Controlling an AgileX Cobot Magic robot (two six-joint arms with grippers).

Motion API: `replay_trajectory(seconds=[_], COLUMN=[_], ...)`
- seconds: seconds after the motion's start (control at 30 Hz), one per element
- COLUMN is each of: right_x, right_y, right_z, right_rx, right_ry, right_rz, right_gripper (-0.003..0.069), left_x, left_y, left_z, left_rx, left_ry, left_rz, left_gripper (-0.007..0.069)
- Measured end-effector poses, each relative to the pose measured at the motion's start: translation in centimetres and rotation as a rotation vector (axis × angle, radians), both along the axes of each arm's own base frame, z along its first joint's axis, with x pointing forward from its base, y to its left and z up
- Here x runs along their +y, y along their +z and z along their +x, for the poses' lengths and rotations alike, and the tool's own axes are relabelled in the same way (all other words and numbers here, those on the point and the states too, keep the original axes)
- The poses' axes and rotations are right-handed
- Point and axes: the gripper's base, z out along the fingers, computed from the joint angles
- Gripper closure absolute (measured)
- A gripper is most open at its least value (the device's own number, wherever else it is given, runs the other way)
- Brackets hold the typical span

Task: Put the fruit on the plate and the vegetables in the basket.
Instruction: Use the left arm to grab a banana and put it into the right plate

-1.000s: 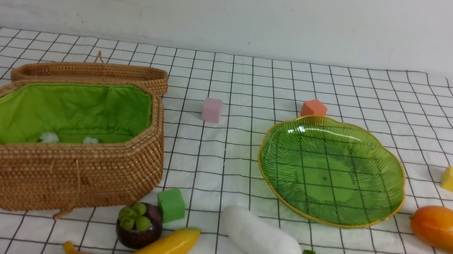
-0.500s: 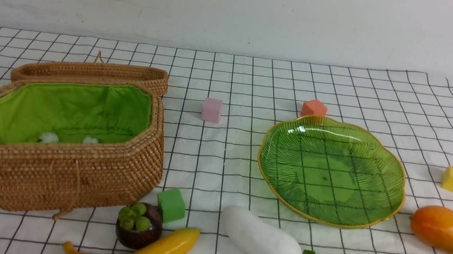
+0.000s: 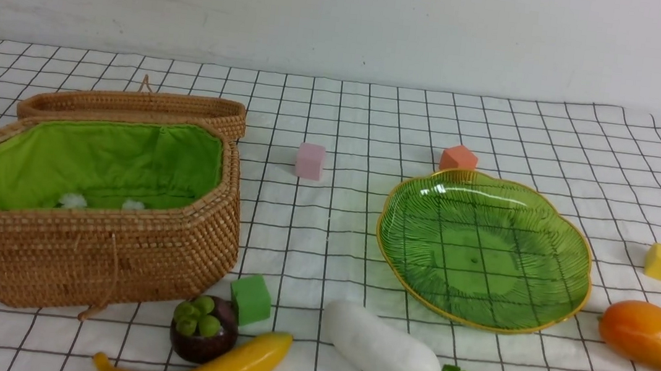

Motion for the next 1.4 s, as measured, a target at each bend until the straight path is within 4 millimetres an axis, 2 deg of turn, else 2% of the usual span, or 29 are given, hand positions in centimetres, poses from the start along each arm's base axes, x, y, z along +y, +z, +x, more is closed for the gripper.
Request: replay_trajectory(seconds=[0.13, 0.17, 0.2, 0.23, 0.3, 0.33, 0.4, 0.47, 0.53, 0.7, 0.73, 0.83, 0.9, 0.97, 1.13, 1.23, 1.3, 1.4], right_x=[0.0, 0.0, 0.0, 0.0, 0.0, 0.0, 0.0, 0.0, 0.0, 0.0, 0.0, 0.0, 0.0, 0.0, 0.0, 0.0, 0.0, 0.0], right_y=[0.0, 0.0, 0.0, 0.0, 0.0, 0.0, 0.0, 0.0, 0.0, 0.0, 0.0, 0.0, 0.0, 0.0, 0.0, 0.0, 0.0, 0.0], right_z=[0.0, 0.0, 0.0, 0.0, 0.0, 0.0, 0.0, 0.0, 0.0, 0.0, 0.0, 0.0, 0.0, 0.0, 0.0, 0.0, 0.0, 0.0], right_rx=[0.000, 0.000, 0.000, 0.000, 0.000, 0.000, 0.000, 0.000, 0.000, 0.000, 0.000, 0.000, 0.000, 0.000, 0.000, 0.000, 0.000, 0.000], right_ry=[0.000, 0.000, 0.000, 0.000, 0.000, 0.000, 0.000, 0.000, 0.000, 0.000, 0.000, 0.000, 0.000, 0.000, 0.000, 0.000, 0.000, 0.000], right_rz=[0.000, 0.000, 0.000, 0.000, 0.000, 0.000, 0.000, 0.000, 0.000, 0.000, 0.000, 0.000, 0.000, 0.000, 0.000, 0.000, 0.000, 0.000], right_gripper=[0.0414, 0.0414, 0.0414, 0.0414, 0.0414, 0.0414, 0.0414, 0.0414, 0.0414, 0.0414, 0.0414, 0.0414, 0.0414, 0.0414, 0.0414, 0.0414, 0.0414, 0.0414], left_x=[-0.3, -0.3, -0.3, -0.4, -0.8, -0.8, -2.1, -3.6, -4.5, -9.3, -9.4, -10.9, -11.0, -10.9, -11.1, -11.4, -11.8, -12.4], left_y=[-1.6, -1.7, -2.7, -3.1, -4.6, -4.7, -6.3, -7.7, -8.4, -12.8, -12.9, -15.0, -15.6, -16.6, -17.7, -18.6, -19.2, -20.3], left_z=[5.3, 5.5, 7.2, 7.9, 10.5, 10.7, 12.7, 13.5, 13.8, 13.8, 13.8, 14.0, 14.3, 15.2, 16.8, 17.3, 17.4, 17.6], left_rx=[0.341, 0.350, 0.435, 0.467, 0.574, 0.581, 0.676, 0.759, 0.807, 1.105, 1.115, 1.217, 1.227, 1.216, 1.144, 1.132, 1.129, 1.123], left_ry=[-0.031, -0.031, -0.043, -0.049, -0.089, -0.092, -0.175, -0.261, -0.310, -0.575, -0.576, -0.643, -0.647, -0.638, -0.616, -0.670, -0.730, -0.827], left_rz=[0.227, 0.237, 0.289, 0.296, 0.297, 0.295, 0.298, 0.324, 0.345, 0.512, 0.515, 0.646, 0.713, 0.853, 0.985, 1.057, 1.097, 1.143], left_gripper=[0.0386, 0.0386, 0.0386, 0.0386, 0.0386, 0.0386, 0.0386, 0.0386, 0.0386, 0.0386, 0.0386, 0.0385, 0.0384, 0.0362, 0.0218, 0.0069, 0.0004, -0.0039])
